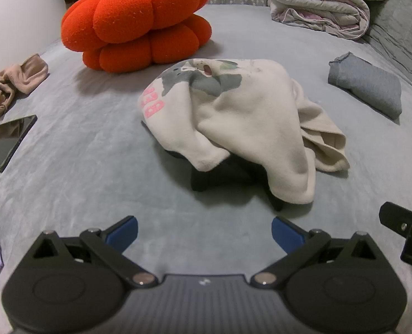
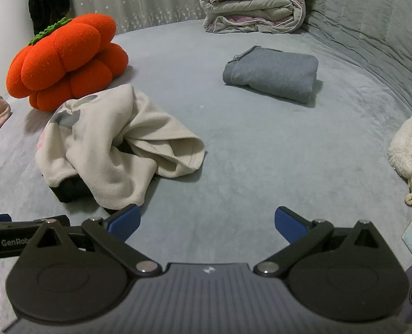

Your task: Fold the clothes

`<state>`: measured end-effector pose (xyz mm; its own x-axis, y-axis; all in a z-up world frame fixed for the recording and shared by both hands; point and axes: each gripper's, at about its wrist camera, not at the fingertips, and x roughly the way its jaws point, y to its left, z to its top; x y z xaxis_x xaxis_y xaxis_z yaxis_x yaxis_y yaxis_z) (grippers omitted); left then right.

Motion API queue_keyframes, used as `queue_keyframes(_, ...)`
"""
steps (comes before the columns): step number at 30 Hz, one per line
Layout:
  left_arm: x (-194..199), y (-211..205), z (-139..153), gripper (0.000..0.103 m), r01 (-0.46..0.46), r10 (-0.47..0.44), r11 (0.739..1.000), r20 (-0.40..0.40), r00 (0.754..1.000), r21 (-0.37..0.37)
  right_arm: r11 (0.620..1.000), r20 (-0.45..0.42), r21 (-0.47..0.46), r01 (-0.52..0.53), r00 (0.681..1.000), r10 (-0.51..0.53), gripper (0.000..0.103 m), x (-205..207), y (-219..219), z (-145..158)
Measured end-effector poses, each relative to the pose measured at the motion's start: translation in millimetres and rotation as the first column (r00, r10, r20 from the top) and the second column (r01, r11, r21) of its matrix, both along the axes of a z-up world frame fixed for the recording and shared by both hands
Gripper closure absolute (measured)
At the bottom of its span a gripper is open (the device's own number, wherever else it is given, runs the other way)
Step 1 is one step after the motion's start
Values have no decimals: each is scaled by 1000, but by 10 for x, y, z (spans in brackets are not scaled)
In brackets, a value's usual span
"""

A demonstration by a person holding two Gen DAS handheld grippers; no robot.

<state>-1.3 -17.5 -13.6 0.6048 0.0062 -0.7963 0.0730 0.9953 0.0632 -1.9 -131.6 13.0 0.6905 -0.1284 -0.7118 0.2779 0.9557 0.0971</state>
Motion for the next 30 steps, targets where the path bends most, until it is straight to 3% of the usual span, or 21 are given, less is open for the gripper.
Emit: queue_keyframes(30, 35, 59, 2, 1, -4, 4, 1000, 2, 1000, -1, 1000, -14, 1, -31, 999, 31, 0, 50, 80, -54)
